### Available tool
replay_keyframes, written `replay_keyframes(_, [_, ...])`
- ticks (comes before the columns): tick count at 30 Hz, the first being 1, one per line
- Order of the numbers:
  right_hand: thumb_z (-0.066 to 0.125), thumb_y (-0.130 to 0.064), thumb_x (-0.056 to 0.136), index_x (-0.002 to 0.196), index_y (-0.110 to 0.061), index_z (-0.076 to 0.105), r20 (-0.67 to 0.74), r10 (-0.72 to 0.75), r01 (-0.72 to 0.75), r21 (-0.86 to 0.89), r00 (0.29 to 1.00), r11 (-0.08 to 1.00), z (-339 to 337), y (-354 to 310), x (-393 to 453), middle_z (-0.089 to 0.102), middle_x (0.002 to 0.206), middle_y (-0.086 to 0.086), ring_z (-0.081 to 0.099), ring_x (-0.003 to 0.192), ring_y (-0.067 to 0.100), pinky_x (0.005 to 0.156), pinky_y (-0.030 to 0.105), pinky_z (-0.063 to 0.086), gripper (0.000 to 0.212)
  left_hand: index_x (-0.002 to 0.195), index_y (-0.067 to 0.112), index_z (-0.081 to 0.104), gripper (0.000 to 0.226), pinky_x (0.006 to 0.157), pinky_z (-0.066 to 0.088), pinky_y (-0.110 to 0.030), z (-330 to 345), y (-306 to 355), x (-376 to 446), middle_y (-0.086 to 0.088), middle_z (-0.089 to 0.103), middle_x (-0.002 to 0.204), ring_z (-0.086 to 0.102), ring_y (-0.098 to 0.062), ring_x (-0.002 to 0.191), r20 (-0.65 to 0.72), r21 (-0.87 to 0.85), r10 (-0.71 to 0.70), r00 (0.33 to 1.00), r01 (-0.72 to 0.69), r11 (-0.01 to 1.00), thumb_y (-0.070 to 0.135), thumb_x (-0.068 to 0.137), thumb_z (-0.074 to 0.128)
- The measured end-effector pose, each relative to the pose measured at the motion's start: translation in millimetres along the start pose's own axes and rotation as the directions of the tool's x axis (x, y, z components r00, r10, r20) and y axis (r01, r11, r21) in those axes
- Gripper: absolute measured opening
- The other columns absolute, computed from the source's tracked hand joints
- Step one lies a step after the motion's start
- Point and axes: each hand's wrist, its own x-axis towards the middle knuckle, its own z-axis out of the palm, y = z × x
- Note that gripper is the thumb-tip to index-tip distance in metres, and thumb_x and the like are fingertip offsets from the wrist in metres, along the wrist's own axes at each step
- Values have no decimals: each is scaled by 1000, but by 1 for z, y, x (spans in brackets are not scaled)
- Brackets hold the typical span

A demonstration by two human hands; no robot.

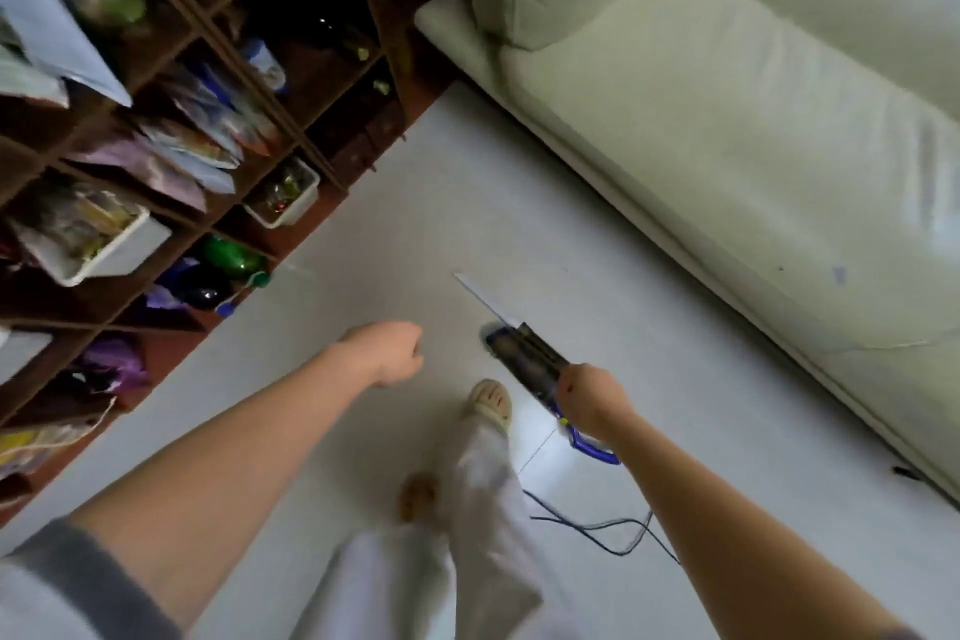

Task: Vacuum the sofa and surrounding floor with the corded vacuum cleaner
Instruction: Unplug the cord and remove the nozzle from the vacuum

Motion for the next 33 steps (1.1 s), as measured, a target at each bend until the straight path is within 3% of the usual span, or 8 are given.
replay_keyframes(9, [44,-15,96,117,-9,62,-15,143,-139,164,990,977,40,34,192,65,113,12,62,101,28,73,24,42,28,115,16,56,27,90,47,-34,45,26,246,-8,60,124,56,-29,112,11,54,116,993,-116,992,29,95,44])
replay_keyframes(12, [48,-16,95,119,-6,60,45,178,-184,252,983,950,68,44,253,62,118,15,58,108,31,87,32,46,29,125,15,50,32,82,43,-32,82,24,311,-8,54,128,54,-27,113,84,174,139,987,-152,973,25,97,41])
replay_keyframes(17, [52,-22,93,118,-9,59,-28,265,-236,372,964,898,107,61,340,62,117,13,56,107,32,89,33,45,29,129,11,46,34,81,41,-34,122,23,405,-9,51,126,53,-28,111,-48,234,218,975,-201,951,7,95,42])
replay_keyframes(18, [55,-26,92,119,-11,58,-22,316,-278,419,948,864,146,62,398,63,117,12,56,108,31,89,32,45,31,128,11,46,36,80,40,-33,149,15,459,-10,51,125,53,-28,110,-53,305,276,960,-248,920,4,93,44])
replay_keyframes(21, [60,-36,90,128,-16,52,-41,290,-241,450,956,860,142,70,425,62,119,7,54,113,27,87,29,39,44,126,11,46,38,84,42,-34,150,30,476,-9,50,123,52,-27,111,-153,366,412,898,-336,868,2,89,50])
replay_keyframes(26, [52,-46,94,122,-13,54,-37,209,-185,336,977,923,194,79,494,61,118,10,55,107,29,84,34,41,43,128,14,46,46,98,38,-33,199,23,545,-7,48,127,45,-25,119,-162,489,632,757,-495,718,1,85,53])
replay_keyframes(31, [54,-48,92,112,-13,56,-105,168,-131,294,980,947,218,87,514,59,108,6,55,99,26,81,35,44,40,126,14,44,37,95,38,-33,224,24,580,-7,47,127,45,-25,119,-61,548,693,718,-556,625,12,90,55])
replay_keyframes(33, [59,-53,85,108,-17,58,-30,128,-113,308,991,945,219,89,517,60,104,1,57,94,22,82,36,48,43,123,13,46,31,86,42,-36,217,20,587,-7,52,123,51,-26,113,8,580,684,729,-561,591,21,94,53])
